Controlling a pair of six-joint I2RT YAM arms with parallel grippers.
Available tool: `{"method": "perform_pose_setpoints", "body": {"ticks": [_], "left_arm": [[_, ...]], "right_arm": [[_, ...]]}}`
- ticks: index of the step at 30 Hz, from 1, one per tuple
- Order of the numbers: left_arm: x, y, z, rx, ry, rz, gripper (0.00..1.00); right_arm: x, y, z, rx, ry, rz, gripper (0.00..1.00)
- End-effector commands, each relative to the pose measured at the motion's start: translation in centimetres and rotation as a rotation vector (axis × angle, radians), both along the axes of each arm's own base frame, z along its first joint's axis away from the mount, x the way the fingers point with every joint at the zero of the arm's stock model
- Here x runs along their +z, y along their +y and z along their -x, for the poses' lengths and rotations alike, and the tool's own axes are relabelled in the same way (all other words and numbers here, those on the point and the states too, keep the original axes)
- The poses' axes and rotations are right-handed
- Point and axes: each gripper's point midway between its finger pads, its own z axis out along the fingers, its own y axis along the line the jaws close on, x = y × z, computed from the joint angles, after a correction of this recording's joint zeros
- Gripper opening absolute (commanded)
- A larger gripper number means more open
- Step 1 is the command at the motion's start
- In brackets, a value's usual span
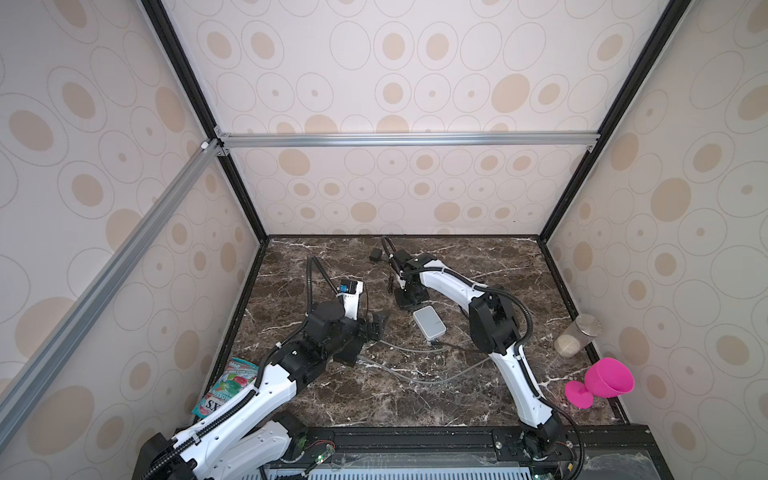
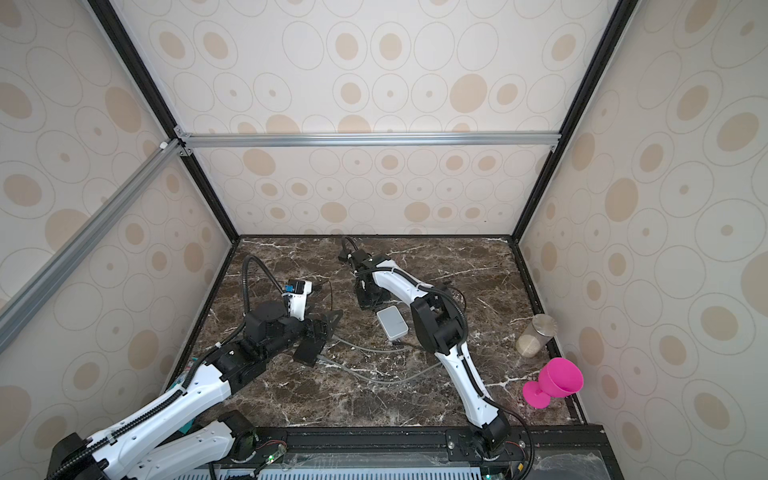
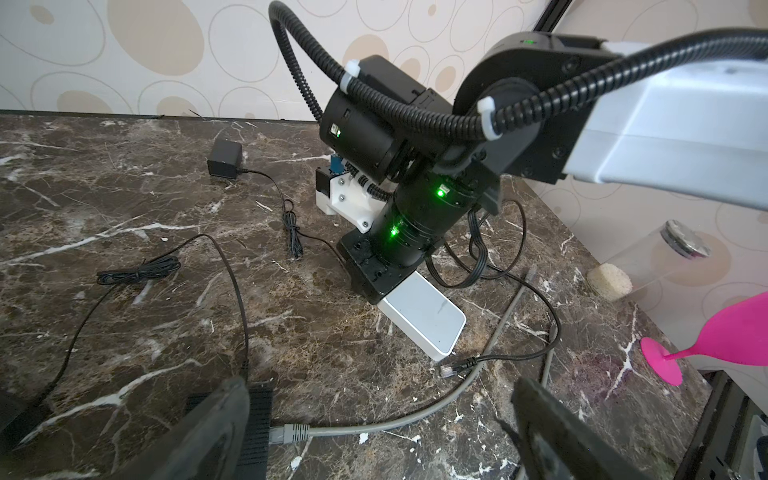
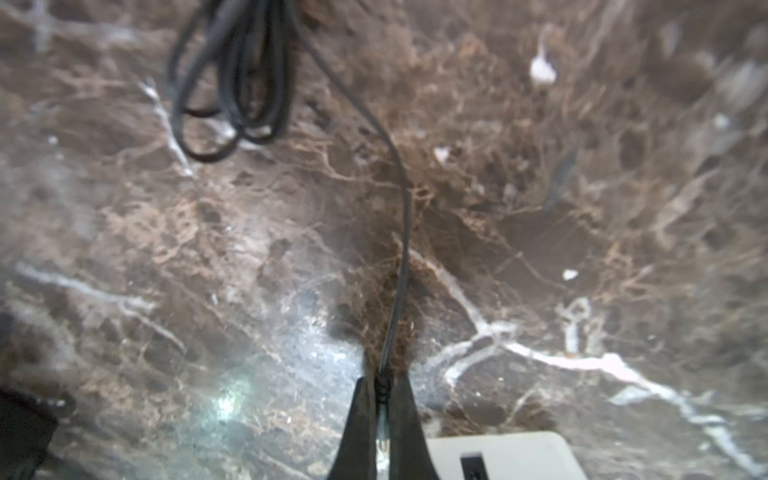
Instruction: Insert the plug into the switch port
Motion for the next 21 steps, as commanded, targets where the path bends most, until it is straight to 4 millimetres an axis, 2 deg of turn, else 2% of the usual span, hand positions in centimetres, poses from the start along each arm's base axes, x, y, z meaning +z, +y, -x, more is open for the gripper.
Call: {"method": "perform_pose_setpoints", "body": {"ticks": [1,5,8,11,15,18,21], "left_arm": [[0.1,0.3,-0.5,0.019,-0.011,0.007,0.98],[-0.1,0.9,-0.7,0.047,-0.013,-0.015,0.98],[-0.9,0.6,-0.7,0.029,0.007,-0.029,0.98],[-2.0,-0.1,-0.8,0.013,0.042,-0.015,0.98],[-3.2,-1.9,-0.5,-0.040,0.065,0.068,0.98],[-4.9,-4.3,0.2,-0.115,0.073,0.078,0.98],[-6.9,-7.0,1.0,-0.169,0.103,0.052,0.98]], "right_arm": [[1.7,-0.1,-1.0,-0.018,-0.039,-0.004,0.00],[6.5,0.5,-2.0,-0.028,-0.143,-0.079,0.00],[8.8,-0.2,-1.6,-0.040,-0.178,-0.109,0.00],[9.5,-1.5,-0.6,-0.071,-0.171,-0.157,0.00],[9.6,-3.7,1.4,-0.140,-0.148,-0.287,0.00],[9.2,-5.4,2.7,-0.204,-0.131,-0.381,0.00],[9.5,-5.6,4.3,-0.228,-0.121,-0.502,0.00]]}}
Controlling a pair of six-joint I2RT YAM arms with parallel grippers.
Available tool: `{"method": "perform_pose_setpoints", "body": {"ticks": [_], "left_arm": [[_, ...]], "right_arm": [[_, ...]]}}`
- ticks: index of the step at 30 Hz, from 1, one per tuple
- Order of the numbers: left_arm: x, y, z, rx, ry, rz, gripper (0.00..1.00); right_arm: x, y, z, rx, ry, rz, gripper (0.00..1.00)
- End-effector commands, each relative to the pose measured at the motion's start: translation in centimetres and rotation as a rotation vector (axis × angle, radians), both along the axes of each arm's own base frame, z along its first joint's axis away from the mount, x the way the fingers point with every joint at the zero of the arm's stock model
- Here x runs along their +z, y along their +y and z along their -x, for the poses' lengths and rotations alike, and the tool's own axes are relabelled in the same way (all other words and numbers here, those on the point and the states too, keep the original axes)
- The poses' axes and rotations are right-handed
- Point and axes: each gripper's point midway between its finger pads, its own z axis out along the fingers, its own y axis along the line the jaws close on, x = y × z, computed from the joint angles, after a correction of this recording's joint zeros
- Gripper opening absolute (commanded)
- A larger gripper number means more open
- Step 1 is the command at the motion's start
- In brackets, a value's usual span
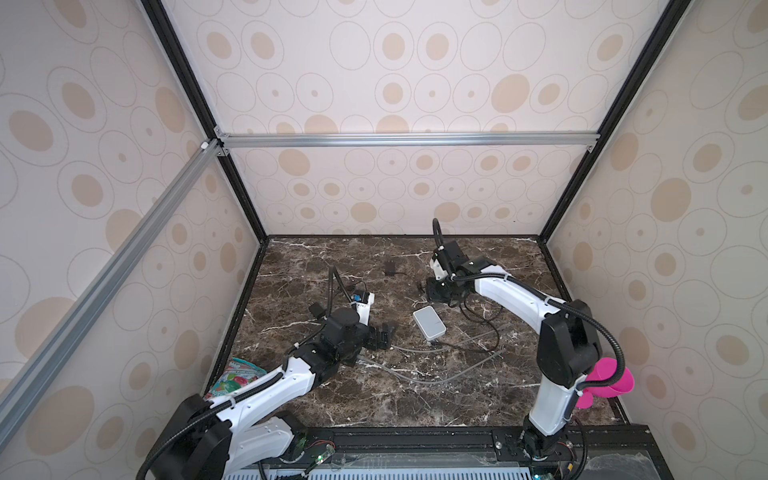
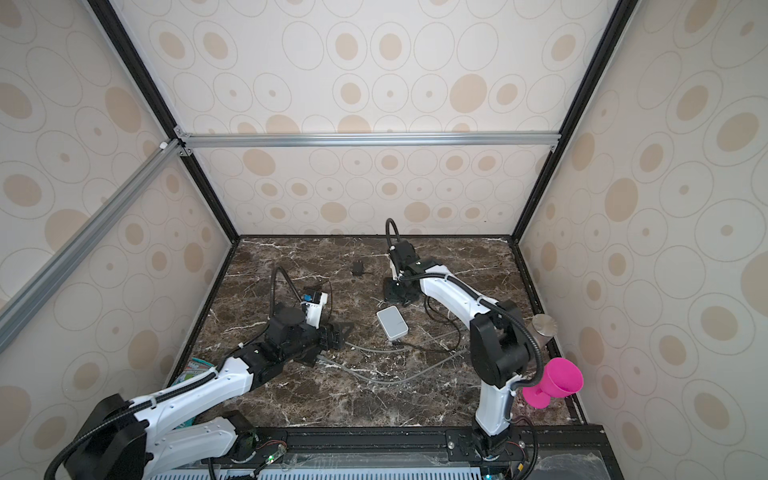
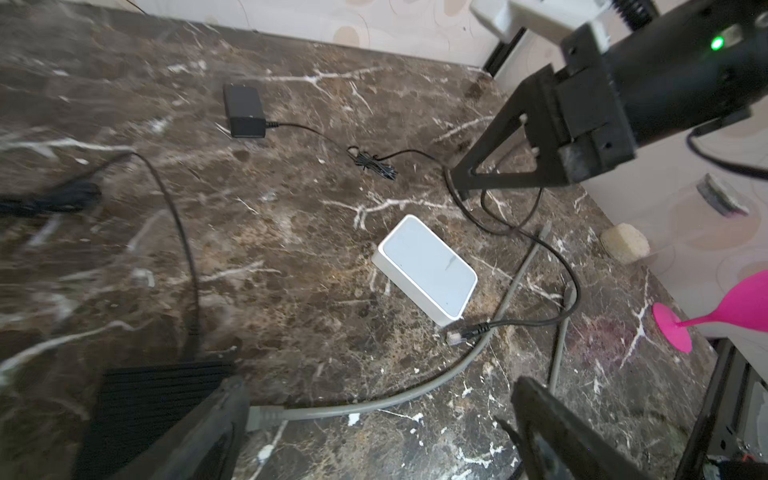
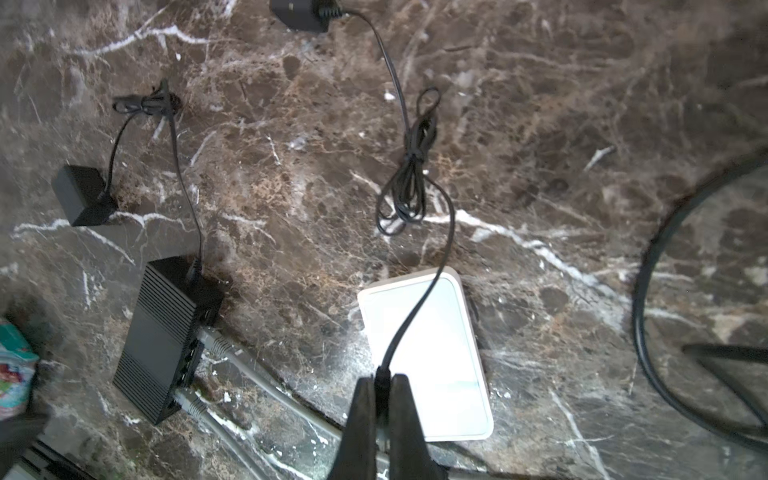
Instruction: Insert the plug into the switch port
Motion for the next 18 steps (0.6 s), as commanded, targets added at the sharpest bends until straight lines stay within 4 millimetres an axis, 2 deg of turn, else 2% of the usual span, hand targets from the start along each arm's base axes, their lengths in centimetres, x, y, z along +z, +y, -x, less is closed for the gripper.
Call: {"method": "perform_pose_setpoints", "body": {"ticks": [1,5,8,12,18], "left_arm": [[1.0,-3.9,0.6,-0.087,-0.047,0.066,0.98],[0.5,-6.3,0.9,-0.137,-0.057,0.051,0.88],[0.7,-6.9,0.8,-0.154,-0.086,0.026,0.78],[0.6,-7.3,1.2,-0.200,-0.117,0.029,0.63],[0.5,-7.5,0.5,-0.186,-0.126,0.007,0.60]], "right_arm": [[1.0,1.8,1.0,-0.011,-0.018,-0.196,0.00],[1.9,1.8,2.4,-0.056,-0.037,-0.305,0.00],[3.0,2.3,3.0,-0.091,-0.070,-0.430,0.00],[3.7,2.3,3.5,-0.120,-0.099,-0.506,0.00],[5.4,3.6,4.0,-0.090,-0.157,-0.572,0.00]]}}
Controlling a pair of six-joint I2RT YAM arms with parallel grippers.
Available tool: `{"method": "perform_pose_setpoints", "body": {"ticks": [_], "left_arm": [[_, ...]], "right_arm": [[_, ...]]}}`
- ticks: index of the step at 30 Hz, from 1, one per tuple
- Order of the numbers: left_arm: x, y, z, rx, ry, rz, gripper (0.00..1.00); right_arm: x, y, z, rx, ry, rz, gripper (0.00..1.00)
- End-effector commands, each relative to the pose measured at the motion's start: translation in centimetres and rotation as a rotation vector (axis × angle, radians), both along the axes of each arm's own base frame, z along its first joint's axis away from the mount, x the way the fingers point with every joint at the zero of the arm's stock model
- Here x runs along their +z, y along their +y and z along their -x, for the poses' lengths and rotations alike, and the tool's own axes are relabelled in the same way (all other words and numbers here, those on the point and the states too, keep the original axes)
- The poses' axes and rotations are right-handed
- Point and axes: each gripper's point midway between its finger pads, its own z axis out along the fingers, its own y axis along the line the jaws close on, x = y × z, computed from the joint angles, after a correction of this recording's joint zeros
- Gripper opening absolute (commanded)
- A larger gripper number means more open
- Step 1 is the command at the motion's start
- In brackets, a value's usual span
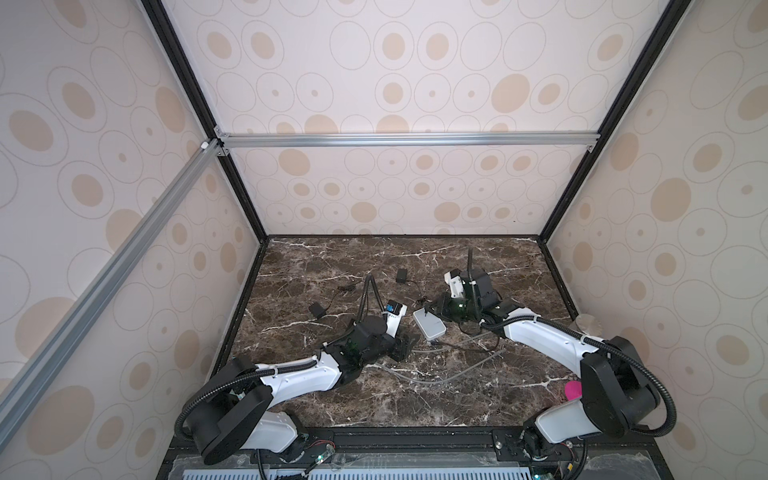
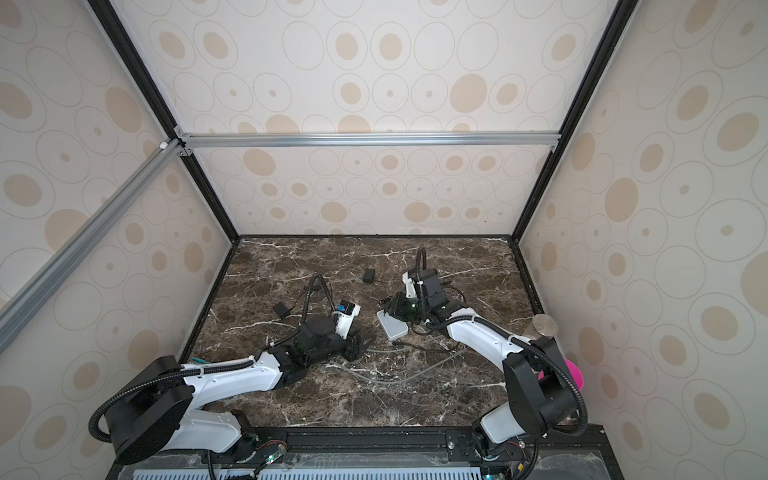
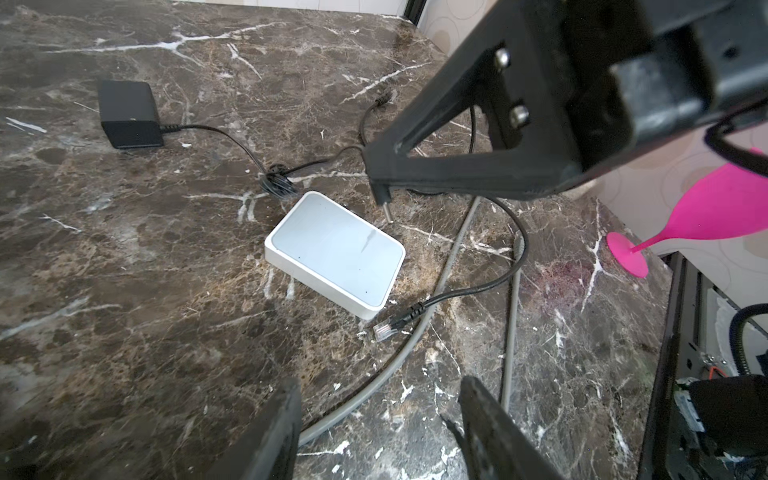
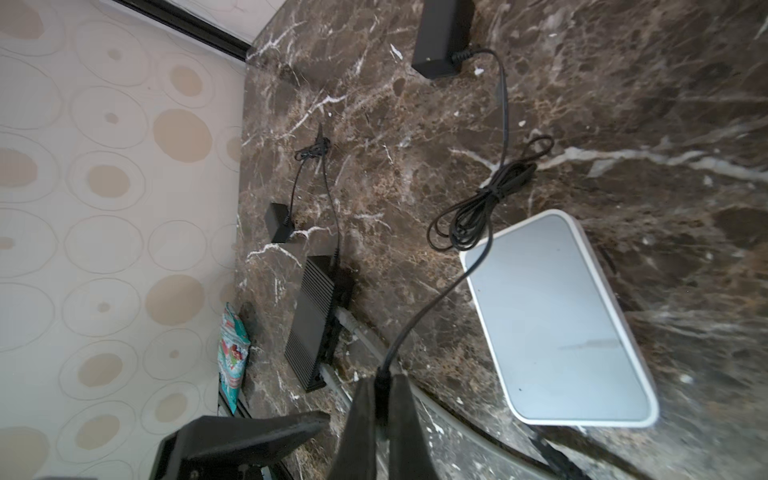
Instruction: Insert the plug into the switch port
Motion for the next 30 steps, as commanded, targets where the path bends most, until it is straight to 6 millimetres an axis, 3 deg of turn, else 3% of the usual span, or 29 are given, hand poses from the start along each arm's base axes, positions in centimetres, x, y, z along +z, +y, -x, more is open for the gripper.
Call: {"method": "perform_pose_setpoints", "body": {"ticks": [1,6,13,21,30], "left_arm": [[1.8,-1.0,-1.2,0.003,-0.061,0.013,0.60],[2.0,-1.5,-1.7,0.004,-0.062,0.019,0.57],[3.2,-1.8,-3.1,0.054,-0.080,0.008,0.47],[1.2,-0.1,-5.5,0.139,-0.027,-0.062,0.45],[1.8,0.3,-6.0,0.139,-0.047,-0.066,0.40]], "right_arm": [[2.8,1.6,0.0,0.011,-0.075,-0.092,0.00],[3.4,3.0,1.0,0.047,-0.113,-0.104,0.00],[2.8,4.5,2.2,0.087,-0.118,-0.097,0.00],[2.4,4.3,2.6,0.094,-0.105,-0.090,0.00],[2.6,4.3,2.7,0.098,-0.106,-0.092,0.00]]}}
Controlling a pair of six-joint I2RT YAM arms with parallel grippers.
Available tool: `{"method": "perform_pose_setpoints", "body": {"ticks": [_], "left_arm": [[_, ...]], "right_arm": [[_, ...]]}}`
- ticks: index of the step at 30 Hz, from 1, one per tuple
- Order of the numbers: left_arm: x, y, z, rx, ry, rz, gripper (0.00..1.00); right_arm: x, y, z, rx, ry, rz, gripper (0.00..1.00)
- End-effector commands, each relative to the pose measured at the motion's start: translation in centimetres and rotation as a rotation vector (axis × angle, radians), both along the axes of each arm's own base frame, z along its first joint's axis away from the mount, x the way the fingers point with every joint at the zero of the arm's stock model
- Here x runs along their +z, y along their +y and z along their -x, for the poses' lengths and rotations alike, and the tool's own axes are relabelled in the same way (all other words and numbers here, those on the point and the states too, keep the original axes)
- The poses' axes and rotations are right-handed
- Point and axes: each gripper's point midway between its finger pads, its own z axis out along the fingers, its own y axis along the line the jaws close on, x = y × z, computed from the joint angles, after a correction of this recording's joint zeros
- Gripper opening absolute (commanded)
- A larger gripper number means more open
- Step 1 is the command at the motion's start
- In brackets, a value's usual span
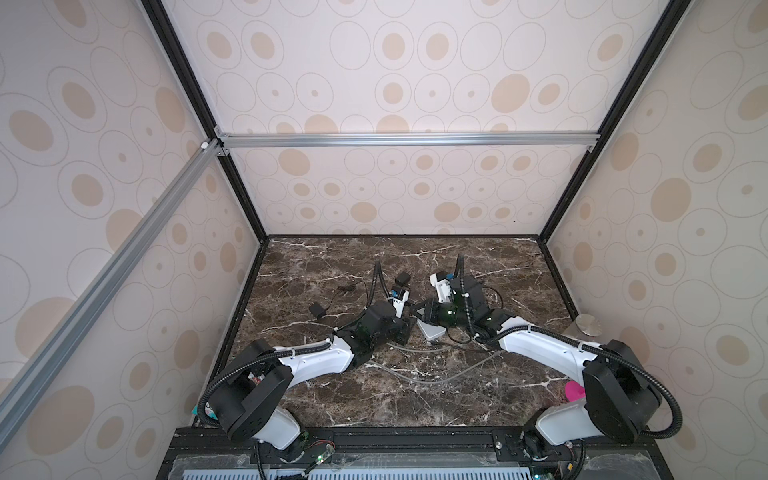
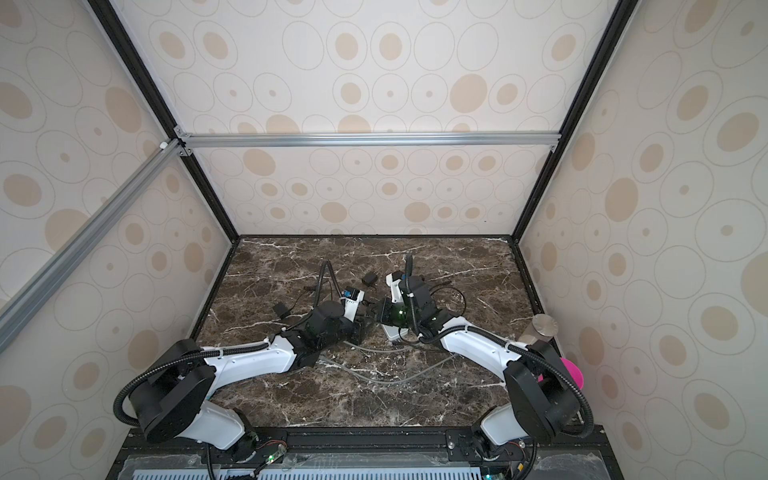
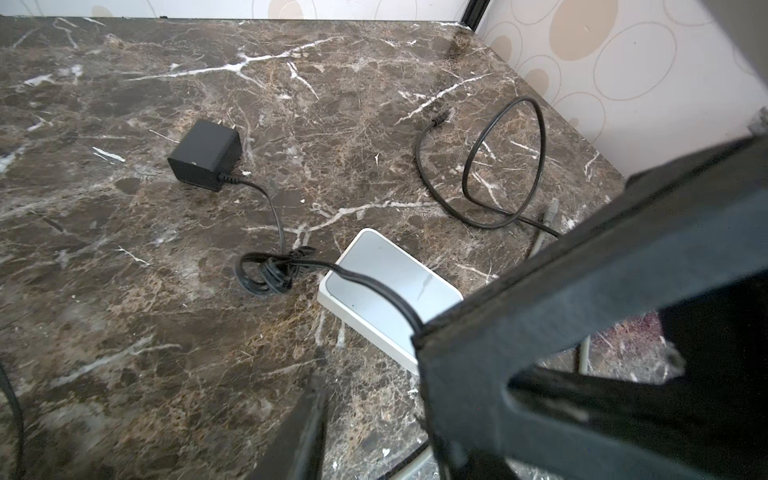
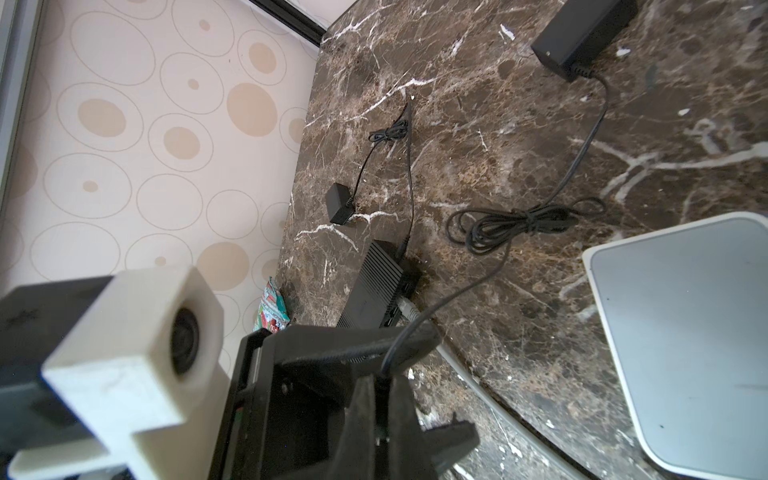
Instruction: Insert the plug into the switch port
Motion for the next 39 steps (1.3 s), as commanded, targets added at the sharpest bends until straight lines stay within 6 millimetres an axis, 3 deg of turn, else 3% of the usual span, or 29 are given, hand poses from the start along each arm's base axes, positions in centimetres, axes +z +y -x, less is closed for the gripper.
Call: {"method": "perform_pose_setpoints", "body": {"ticks": [1,12,22,27,29,35,39], "left_arm": [[2.1,0.2,-1.0,0.007,-0.047,0.010,0.39],[3.6,0.2,-1.2,-0.025,-0.092,0.014,0.29],[4.5,0.5,-1.4,-0.026,-0.118,0.017,0.00],[5.0,0.3,-0.8,-0.076,-0.135,0.019,0.00],[5.3,0.3,-0.4,-0.118,-0.146,0.018,0.00],[4.9,1.5,0.4,-0.241,-0.065,0.050,0.00],[3.9,1.0,1.6,-0.352,0.030,0.004,0.00]], "right_arm": [[0.5,0.0,0.4,0.004,-0.005,-0.016,0.00],[0.0,0.1,0.9,0.014,0.020,-0.018,0.00],[-0.4,0.0,1.1,0.012,0.031,-0.010,0.00],[-0.7,-0.1,1.0,0.012,0.034,0.000,0.00],[-0.7,-0.4,1.0,0.015,0.022,0.034,0.07],[1.4,-4.1,0.4,0.054,-0.157,0.267,0.49],[3.3,-5.9,0.4,0.122,-0.345,0.429,0.51]]}}
